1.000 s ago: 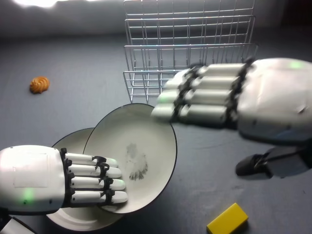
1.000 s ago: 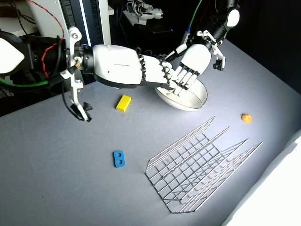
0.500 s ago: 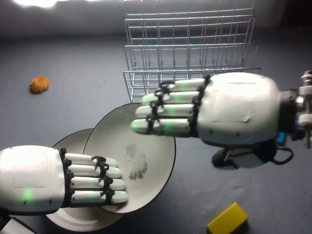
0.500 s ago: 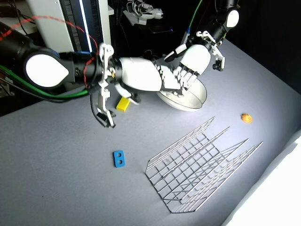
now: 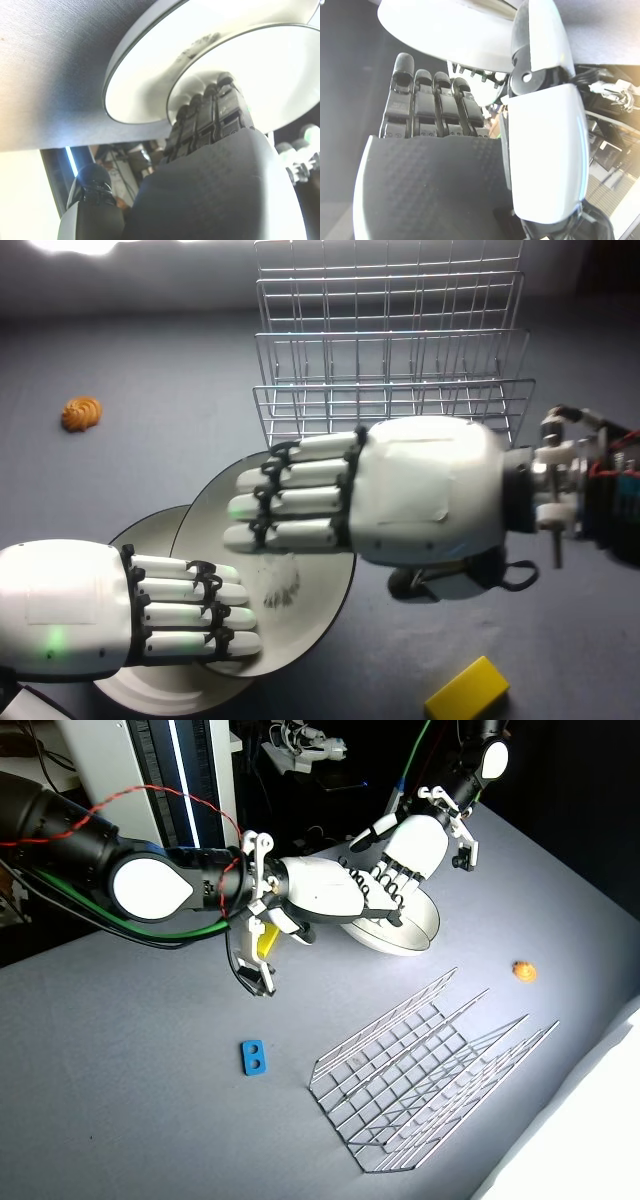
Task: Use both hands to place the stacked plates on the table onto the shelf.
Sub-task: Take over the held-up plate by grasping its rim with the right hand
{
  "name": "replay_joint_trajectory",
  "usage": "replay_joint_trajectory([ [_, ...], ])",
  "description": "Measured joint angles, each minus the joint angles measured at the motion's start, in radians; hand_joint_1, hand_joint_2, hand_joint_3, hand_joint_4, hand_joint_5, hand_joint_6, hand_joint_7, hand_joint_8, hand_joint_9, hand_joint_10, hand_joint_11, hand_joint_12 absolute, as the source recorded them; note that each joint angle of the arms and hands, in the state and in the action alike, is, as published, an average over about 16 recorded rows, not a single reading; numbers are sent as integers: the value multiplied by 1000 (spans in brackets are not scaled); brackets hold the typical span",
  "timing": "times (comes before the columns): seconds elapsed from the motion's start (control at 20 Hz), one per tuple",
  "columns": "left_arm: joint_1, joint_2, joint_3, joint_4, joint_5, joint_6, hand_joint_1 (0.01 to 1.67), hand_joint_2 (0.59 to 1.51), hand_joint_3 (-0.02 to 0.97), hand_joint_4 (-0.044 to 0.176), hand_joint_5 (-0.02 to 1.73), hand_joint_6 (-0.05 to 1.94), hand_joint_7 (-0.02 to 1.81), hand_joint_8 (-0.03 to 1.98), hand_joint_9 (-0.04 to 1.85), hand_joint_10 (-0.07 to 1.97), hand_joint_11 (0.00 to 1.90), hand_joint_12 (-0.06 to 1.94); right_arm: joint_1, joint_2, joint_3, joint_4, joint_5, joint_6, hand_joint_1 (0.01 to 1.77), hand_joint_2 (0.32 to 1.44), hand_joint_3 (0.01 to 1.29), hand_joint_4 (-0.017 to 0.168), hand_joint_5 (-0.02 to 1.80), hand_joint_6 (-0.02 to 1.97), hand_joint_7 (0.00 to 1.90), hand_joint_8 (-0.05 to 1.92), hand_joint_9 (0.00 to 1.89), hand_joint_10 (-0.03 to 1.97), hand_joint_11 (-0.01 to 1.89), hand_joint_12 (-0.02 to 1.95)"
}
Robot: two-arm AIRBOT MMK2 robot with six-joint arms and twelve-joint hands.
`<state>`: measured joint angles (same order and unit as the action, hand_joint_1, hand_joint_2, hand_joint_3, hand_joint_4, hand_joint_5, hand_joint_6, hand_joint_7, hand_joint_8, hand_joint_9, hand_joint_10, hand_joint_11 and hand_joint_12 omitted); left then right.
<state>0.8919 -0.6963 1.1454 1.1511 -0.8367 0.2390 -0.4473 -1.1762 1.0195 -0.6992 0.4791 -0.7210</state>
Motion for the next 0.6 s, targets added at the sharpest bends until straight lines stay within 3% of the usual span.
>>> replay_joint_trajectory([
  [0.35,6,0,0,-10,-1,0,13,1088,18,-5,-6,-24,-10,-20,-18,-22,15,-17,-2,-82,58,12,-22,-32,1213,984,25,1,126,20,92,13,94,10,14,758],
  [0.6,9,0,0,-14,-2,0,13,1089,18,-5,-6,-24,-9,-20,-18,-22,15,-18,-3,-122,96,28,-31,-41,1194,1031,25,1,263,21,237,12,234,26,30,981],
])
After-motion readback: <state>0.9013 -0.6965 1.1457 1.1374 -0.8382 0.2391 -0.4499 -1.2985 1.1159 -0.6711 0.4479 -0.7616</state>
